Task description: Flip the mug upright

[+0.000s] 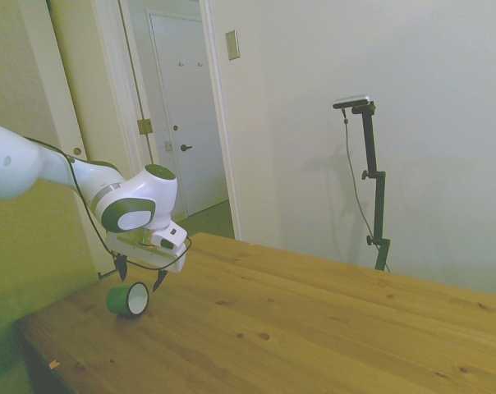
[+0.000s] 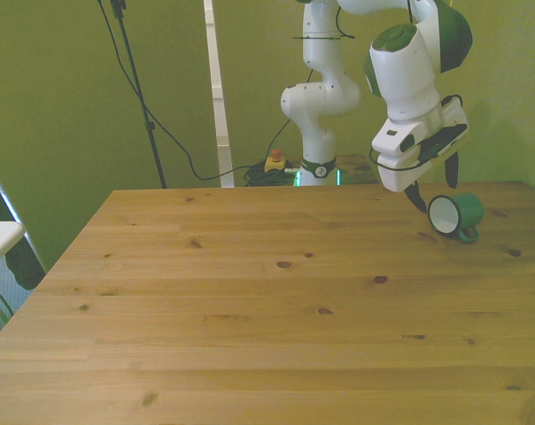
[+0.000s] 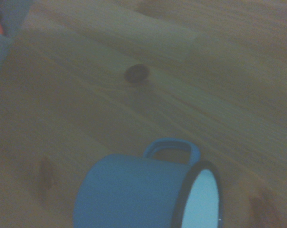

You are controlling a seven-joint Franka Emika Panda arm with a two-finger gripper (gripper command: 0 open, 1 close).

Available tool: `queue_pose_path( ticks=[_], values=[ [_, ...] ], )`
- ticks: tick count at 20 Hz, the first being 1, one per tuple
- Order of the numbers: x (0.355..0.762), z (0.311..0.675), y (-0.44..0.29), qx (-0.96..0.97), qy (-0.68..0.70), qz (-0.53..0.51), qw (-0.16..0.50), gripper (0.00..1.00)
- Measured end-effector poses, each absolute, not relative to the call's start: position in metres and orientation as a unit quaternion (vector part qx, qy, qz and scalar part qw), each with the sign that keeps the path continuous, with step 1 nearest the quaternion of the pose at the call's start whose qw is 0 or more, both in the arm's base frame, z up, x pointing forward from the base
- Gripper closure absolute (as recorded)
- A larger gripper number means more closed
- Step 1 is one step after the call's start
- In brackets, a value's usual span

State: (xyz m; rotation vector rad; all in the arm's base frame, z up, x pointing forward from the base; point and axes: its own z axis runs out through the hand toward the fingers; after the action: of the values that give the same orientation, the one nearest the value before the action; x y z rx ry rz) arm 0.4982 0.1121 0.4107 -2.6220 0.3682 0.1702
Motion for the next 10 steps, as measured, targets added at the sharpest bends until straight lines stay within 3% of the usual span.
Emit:
queue_pose_path(
  ticks=[10],
  values=[
    [0.507, 0.383, 0.125, -0.943, 0.12, 0.109, 0.29, 0.0]
  ],
)
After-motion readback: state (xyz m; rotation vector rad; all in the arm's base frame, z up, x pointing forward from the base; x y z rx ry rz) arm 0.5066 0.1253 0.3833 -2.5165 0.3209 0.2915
